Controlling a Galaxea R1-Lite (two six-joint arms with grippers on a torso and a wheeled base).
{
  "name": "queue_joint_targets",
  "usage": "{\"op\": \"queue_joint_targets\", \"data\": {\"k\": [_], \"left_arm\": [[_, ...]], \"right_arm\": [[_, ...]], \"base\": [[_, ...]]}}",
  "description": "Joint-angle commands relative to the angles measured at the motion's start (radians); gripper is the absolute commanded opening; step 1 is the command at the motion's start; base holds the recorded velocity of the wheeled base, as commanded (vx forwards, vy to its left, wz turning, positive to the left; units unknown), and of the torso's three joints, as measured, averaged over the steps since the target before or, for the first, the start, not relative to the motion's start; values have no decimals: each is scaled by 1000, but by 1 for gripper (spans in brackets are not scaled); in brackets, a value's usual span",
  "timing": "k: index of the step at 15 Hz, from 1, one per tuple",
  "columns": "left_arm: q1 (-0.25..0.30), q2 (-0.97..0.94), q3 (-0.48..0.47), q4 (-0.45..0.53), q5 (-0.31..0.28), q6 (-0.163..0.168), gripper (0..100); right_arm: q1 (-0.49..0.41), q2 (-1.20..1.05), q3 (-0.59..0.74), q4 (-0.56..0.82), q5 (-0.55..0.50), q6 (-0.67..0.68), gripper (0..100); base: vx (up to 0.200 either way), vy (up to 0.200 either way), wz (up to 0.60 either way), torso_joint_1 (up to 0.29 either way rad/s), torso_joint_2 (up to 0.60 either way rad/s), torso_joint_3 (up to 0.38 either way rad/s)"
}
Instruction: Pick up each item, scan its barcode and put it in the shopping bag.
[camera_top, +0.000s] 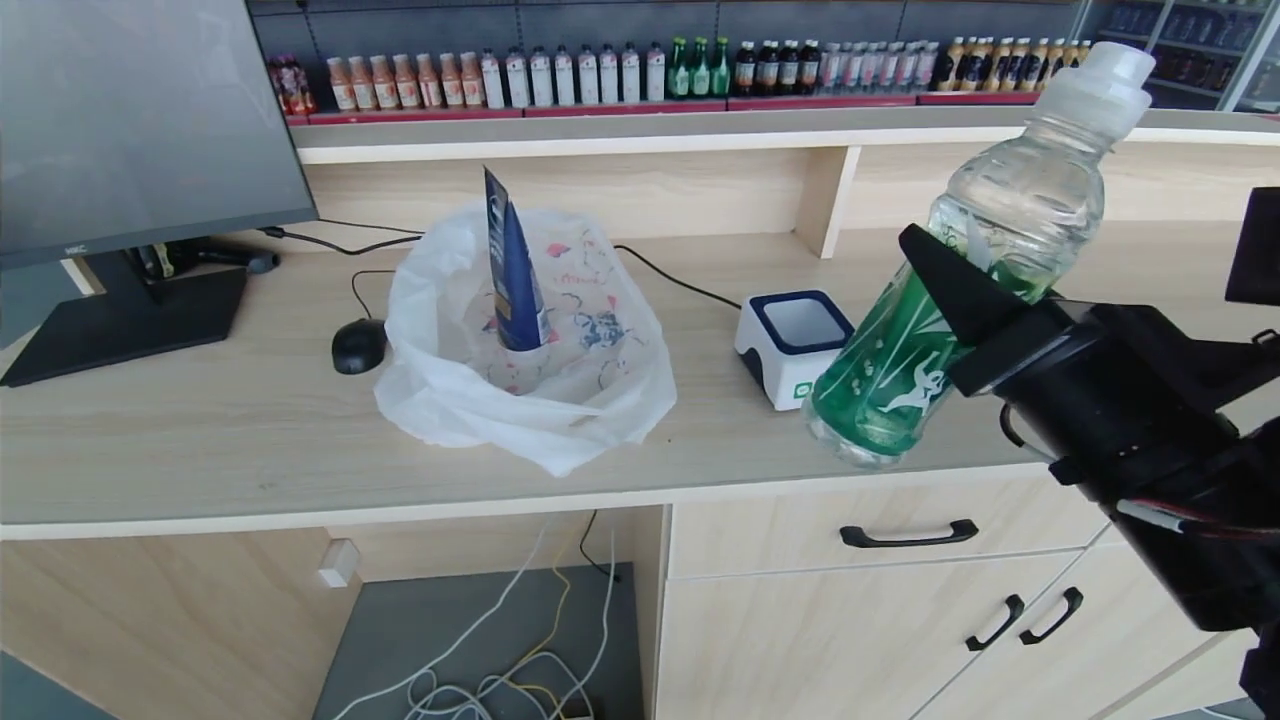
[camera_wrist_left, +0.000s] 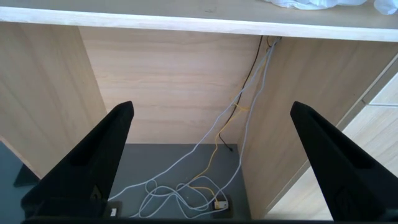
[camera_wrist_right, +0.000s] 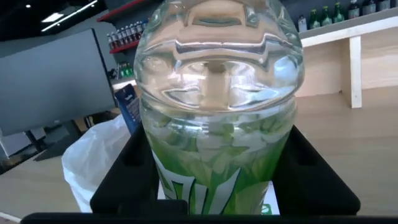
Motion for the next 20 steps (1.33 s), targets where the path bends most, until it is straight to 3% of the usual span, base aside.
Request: {"op": "queue_joint_targets", "data": {"k": [1,4,6,11,20], "left_arm": [[-1,0,0,0,0,0,100],[0,0,0,0,0,0,100],[0,0,0,0,0,0,100],[0,0,0,0,0,0,100],[0,0,0,0,0,0,100]], "right_arm": [[-20,81,-77,0,-1,64,0],[-95,165,-165,0,-21,187,0],[-119,216,-286,0,-97,291,0],[-141,265,-461,158,-255,600,0],[-208,386,-533,169,-266,834,0]], "base": [[0,0,0,0,0,0],[0,0,0,0,0,0],[0,0,0,0,0,0],[0,0,0,0,0,0],[0,0,0,0,0,0]]}}
